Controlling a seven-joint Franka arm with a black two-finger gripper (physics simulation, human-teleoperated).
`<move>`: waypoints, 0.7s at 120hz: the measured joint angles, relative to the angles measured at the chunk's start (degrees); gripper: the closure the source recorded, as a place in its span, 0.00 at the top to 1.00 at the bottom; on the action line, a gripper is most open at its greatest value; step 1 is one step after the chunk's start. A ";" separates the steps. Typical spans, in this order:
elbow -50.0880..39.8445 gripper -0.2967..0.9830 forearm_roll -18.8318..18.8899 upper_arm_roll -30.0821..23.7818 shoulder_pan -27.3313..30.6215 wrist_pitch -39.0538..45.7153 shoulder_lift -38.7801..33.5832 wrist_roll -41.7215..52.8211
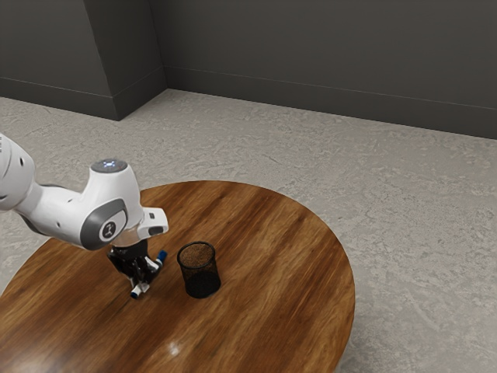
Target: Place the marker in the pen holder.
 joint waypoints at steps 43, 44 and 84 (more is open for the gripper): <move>7.12 0.20 2.20 0.08 0.13 -11.33 -9.42 -0.82; 7.60 0.20 2.34 0.03 0.15 -12.16 -9.89 -0.85; 15.89 0.18 3.95 -10.38 -0.30 -44.11 -18.69 -1.36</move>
